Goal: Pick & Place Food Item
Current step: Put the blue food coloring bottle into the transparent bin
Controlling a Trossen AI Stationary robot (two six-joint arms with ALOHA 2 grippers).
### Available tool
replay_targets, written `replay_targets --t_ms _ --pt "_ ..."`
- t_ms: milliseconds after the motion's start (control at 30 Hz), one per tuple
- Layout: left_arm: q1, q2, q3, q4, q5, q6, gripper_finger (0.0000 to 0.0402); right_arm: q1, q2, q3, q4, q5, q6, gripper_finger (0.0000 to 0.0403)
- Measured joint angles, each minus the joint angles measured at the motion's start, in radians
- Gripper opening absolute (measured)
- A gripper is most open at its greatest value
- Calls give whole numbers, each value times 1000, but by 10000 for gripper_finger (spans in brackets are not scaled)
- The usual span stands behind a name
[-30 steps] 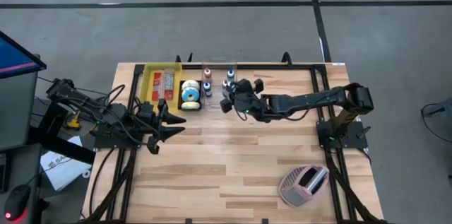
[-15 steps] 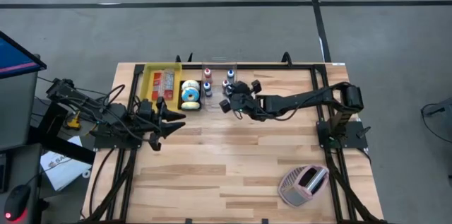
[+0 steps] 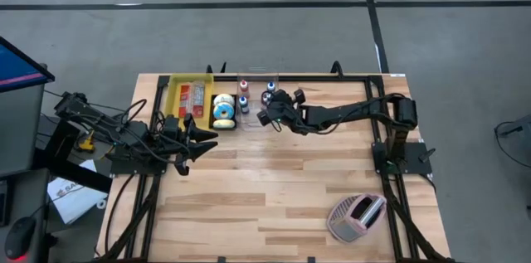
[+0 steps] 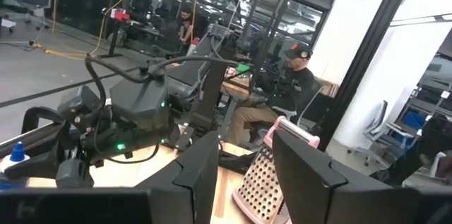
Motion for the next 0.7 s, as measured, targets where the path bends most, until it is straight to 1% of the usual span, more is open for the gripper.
replay_targets --t_ms 233,400,700 --pt "0 0 0 0 0 -4 131 -24 -4 -76 118 -63 -10 93" --pt "0 0 0 -1 -2 -6 131 -26 -4 -80 126 -68 -18 93" --pt "0 0 0 3 -19 -7 131 -75 -2 -80 130 -99 -29 93"
